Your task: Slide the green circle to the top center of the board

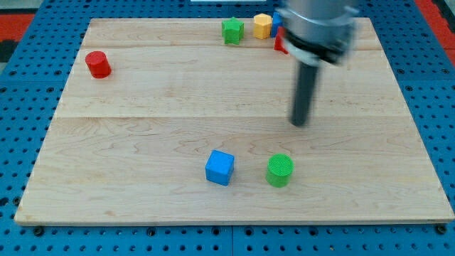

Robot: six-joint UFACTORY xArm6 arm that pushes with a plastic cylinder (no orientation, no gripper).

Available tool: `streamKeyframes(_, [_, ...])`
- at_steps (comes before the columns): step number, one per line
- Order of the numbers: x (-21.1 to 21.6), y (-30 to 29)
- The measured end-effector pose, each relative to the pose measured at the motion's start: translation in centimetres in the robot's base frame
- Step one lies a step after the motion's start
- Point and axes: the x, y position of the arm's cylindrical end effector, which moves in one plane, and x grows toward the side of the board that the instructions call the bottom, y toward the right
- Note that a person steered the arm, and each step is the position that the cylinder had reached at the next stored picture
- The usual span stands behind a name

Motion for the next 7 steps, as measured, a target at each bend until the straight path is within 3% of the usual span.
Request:
streamKeyframes(1, [8.6, 4.3])
streamKeyframes(2, [11.4, -3.8])
streamKeyframes(4, [3.5, -8.2])
streamKeyframes(5, [6.3, -8.8])
streamKeyframes(6, [3.3, -11.5])
streamKeyframes(7, [-2.7, -13.3])
